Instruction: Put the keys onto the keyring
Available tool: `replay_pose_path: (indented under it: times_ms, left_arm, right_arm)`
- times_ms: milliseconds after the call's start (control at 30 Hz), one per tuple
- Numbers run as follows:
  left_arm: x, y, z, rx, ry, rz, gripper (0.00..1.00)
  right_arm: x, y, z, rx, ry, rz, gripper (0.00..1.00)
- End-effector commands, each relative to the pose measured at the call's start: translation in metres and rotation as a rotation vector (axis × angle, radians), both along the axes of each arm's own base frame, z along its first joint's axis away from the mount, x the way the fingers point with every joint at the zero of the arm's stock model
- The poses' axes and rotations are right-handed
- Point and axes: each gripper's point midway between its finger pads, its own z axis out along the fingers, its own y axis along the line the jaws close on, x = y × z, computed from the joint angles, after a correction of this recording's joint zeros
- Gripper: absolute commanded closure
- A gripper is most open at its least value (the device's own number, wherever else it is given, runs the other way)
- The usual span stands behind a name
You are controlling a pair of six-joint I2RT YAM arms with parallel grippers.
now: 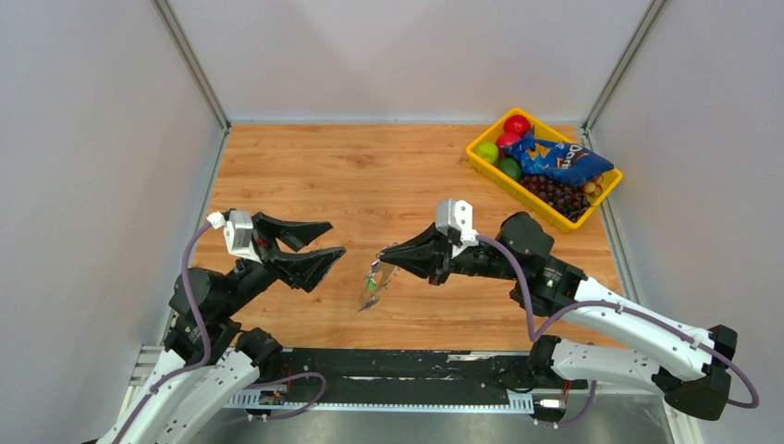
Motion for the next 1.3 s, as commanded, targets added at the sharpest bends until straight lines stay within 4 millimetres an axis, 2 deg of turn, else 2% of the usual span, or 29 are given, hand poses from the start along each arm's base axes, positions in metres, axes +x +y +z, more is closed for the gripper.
replay_pose_path:
  times_ms: [0,367,567,700,867,1267]
  left_arm:
    - [-0.025,-0.009,0.025,-0.067,-0.105,-0.138,0.23]
    - [-0.046,-0.031,0.037,-0.138,-0.138,-0.363,0.22]
    - [-0.058,-0.043,0.026,-0.108,-0.128,-0.497,0.22]
    - [-0.065,-0.047,0.020,-0.097,-0.121,-0.569,0.21]
    - [-0.060,-0.054,0.013,-0.096,-0.093,-0.597,0.21]
    - [-0.065,-0.058,0.016,-0.145,-0.089,-0.671,0.21]
  right_arm:
    - [-0.029,-0.013,0.064,0.163,-0.096,0.112,1.00]
    - [-0.051,-0.024,0.101,0.294,-0.156,0.202,1.00]
    - [-0.050,-0.024,0.113,0.312,-0.172,0.198,1.00]
    - [-0.049,-0.019,0.114,0.302,-0.172,0.208,1.00]
    - [-0.051,-0.013,0.115,0.293,-0.162,0.240,1.00]
    - [-0.049,-0.010,0.115,0.287,-0.151,0.239,1.00]
